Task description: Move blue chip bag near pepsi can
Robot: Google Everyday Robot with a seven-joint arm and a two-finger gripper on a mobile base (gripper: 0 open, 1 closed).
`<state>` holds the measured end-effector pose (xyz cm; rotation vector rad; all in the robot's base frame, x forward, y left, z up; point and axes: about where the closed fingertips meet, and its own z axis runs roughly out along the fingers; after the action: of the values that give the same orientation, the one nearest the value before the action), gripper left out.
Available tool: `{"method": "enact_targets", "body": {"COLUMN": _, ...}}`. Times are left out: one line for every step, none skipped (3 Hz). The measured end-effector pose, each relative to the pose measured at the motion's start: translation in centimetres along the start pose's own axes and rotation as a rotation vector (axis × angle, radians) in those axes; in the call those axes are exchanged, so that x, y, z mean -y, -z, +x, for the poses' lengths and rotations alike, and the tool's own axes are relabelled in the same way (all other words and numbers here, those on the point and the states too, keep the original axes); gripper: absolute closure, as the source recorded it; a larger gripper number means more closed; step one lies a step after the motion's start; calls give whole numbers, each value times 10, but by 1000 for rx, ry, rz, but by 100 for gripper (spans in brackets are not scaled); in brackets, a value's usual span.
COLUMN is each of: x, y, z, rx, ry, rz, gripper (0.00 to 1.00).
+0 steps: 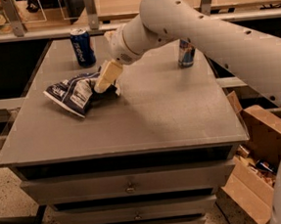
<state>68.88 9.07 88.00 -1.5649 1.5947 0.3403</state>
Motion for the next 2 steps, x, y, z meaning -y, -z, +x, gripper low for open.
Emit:
{"method": "enact_targets", "body": {"x": 1, "y": -5, "z": -2, "rx": 9, "ry": -4, "rz": 5, "gripper": 0}}
{"method": "enact_targets", "body": {"x": 0, "y": -12, "z": -4, "rx": -7, "ry": 10, "rz": 7, "gripper": 18}}
